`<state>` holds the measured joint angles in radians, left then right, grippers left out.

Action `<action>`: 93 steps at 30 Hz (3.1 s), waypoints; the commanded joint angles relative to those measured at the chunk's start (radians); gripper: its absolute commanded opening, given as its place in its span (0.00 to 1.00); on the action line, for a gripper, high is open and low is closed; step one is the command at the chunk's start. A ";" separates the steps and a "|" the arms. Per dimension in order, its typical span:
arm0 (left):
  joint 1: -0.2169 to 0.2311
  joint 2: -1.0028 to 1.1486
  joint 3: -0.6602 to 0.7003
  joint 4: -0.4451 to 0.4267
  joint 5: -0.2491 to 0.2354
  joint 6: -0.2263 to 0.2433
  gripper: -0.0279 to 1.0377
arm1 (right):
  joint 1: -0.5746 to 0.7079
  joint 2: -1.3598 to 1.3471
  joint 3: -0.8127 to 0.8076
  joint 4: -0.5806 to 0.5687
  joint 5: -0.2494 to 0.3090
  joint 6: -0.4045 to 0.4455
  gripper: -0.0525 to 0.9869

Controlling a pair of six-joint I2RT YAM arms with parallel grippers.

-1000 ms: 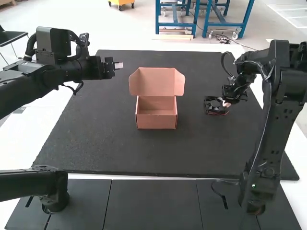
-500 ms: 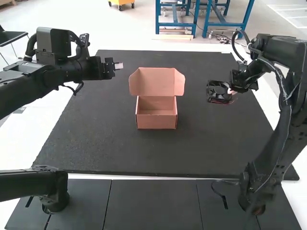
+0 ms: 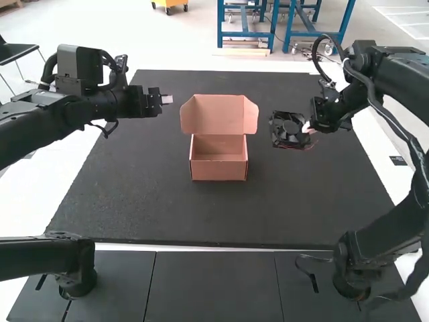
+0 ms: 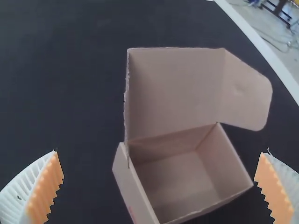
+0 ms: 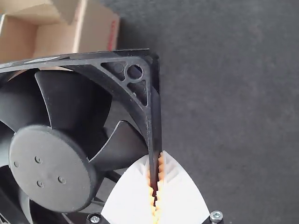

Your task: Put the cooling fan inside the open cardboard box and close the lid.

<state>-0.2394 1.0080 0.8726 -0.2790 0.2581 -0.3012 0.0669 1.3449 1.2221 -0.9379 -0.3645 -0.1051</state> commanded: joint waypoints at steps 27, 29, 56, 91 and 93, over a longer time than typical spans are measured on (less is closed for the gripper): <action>0.009 -0.003 -0.004 0.032 -0.005 -0.022 0.93 | 0.502 -0.110 -0.070 0.218 0.009 0.312 0.03; 0.009 -0.005 -0.004 0.035 -0.005 -0.026 0.93 | 0.502 -0.095 -0.072 0.232 0.009 0.311 0.03; 0.009 -0.006 0.003 0.047 -0.005 -0.038 0.93 | 0.504 0.226 0.062 0.393 0.050 0.266 0.03; 0.002 -0.028 -0.004 -0.149 0.009 0.062 0.93 | 0.455 0.491 0.261 0.424 0.145 0.266 0.03; 0.002 -0.028 -0.004 -0.164 0.018 0.068 0.93 | 0.452 0.502 0.264 0.418 0.157 0.263 0.03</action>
<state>-0.2394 1.0069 0.8707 -0.4381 0.2604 -0.2661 0.5316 1.8492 1.4464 -0.5220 -0.2283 0.1642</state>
